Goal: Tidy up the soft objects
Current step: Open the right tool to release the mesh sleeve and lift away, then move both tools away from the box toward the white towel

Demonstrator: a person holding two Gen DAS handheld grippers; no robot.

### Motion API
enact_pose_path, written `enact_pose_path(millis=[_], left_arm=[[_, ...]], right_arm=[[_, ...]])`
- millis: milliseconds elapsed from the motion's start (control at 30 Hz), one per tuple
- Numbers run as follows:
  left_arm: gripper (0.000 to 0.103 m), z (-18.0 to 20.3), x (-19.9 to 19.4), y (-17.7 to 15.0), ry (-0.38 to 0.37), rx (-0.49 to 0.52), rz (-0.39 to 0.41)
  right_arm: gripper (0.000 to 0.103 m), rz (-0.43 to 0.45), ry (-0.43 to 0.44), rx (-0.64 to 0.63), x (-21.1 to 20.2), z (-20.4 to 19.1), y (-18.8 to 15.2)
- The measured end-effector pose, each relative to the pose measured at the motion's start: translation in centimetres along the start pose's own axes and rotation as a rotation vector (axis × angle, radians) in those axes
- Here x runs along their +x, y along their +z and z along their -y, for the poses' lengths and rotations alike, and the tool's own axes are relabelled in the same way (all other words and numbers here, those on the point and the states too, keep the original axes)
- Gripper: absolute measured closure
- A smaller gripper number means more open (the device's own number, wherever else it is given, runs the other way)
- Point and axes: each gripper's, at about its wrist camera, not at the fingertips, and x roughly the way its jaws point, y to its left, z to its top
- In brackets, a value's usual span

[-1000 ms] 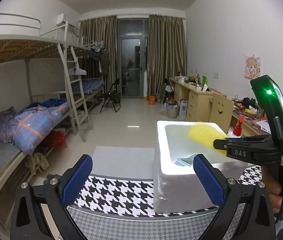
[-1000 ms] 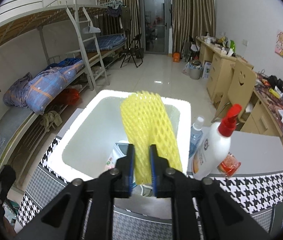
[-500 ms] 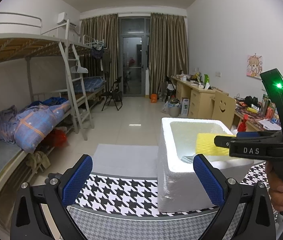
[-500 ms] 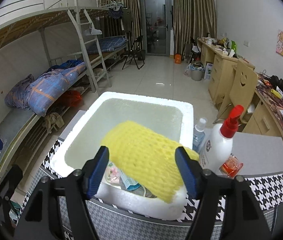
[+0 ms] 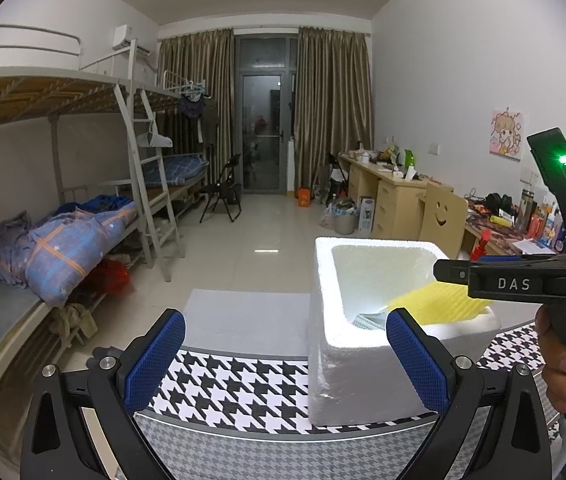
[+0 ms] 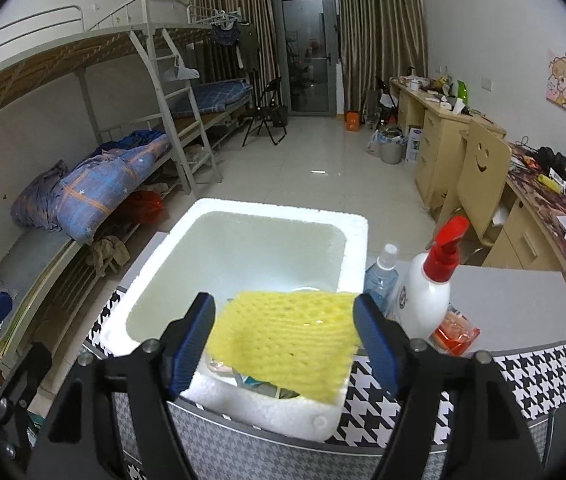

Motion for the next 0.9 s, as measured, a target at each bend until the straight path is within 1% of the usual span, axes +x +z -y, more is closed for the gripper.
enact_pose_path(millis=[233,467,500,600,633,900], left_arm=[[0.002,0.4,-0.3,-0.3,-0.005,0.005,-0.011],[0.002,0.8,-1.2,0.1,-0.017,0.0,0.011],[0.002,0.8,-1.4,0.1,-0.02,0.001,0.014],[0.002,1.1,-1.9,0.3,-0.026,0.006,0.025],[0.002,1.2,-2.0,0.3,-0.028,0.009,0.027],[0.002,2.2,-3.6,0.3,-0.049,0.024,0.045]], right_arm=[[0.027,0.029,0.007,0.005,-1.1,0.1,0.2],[0.027,0.044,0.001,-0.001,-2.4,0.2,-0.4],[0.026,0.051,-0.003,0.002,-2.8,0.3,-0.5],[0.015,0.071,-0.012,0.011,-3.8,0.4,-0.8],[0.014,0.079,-0.012,0.015,-4.1,0.4,-0.9],[0.012,0.135,-0.019,-0.019,-6.8,-0.3,-2.0]])
